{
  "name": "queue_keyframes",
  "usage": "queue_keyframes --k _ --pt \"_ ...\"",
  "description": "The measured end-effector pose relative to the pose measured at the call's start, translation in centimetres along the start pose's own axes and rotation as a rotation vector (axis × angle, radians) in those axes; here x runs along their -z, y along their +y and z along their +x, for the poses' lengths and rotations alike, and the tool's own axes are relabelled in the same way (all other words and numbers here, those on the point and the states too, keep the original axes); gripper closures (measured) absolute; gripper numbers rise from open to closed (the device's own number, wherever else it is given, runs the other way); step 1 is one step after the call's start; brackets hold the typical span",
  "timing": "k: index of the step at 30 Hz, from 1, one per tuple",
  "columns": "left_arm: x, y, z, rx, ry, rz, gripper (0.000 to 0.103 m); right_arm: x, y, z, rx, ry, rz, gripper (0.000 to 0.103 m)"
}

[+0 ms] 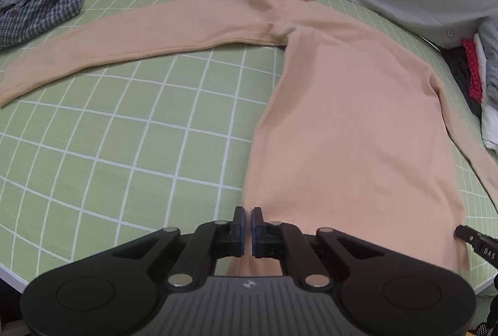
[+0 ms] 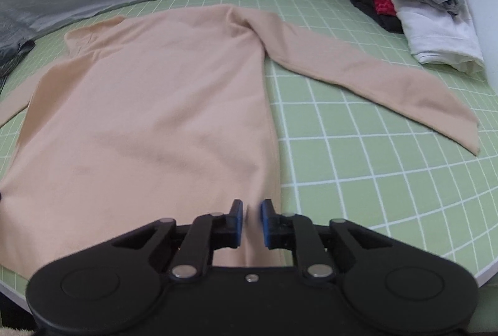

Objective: Fold clothes
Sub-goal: 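Pull the hem with the left gripper and release both grippers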

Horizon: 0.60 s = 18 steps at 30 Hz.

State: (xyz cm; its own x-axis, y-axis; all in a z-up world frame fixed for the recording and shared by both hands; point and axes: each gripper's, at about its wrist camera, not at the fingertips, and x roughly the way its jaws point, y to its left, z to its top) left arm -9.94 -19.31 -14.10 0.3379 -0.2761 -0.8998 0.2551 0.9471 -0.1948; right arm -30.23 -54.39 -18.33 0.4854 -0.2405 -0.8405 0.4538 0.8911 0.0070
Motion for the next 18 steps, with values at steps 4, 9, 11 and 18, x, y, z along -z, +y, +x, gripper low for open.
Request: queue_keyframes --k 4,9,11,18 --pt "0.4 1.3 0.4 -0.001 0.023 -0.059 0.099 0.5 0.4 0.0 -0.022 0.032 -0.013 0.091" --pt "-0.5 1.2 -0.3 0.001 0.000 -0.077 0.084 -0.4 -0.3 0.1 -0.031 0.043 0.065 0.051" --pt "-1.4 1.5 -0.8 0.000 -0.024 -0.104 0.066 -1.3 -0.7 0.2 -0.013 0.025 0.100 0.043" --pt "-5.5 1.8 -0.8 -0.047 -0.075 -0.139 0.043 -5.6 -1.7 1.3 0.021 -0.070 0.146 0.020"
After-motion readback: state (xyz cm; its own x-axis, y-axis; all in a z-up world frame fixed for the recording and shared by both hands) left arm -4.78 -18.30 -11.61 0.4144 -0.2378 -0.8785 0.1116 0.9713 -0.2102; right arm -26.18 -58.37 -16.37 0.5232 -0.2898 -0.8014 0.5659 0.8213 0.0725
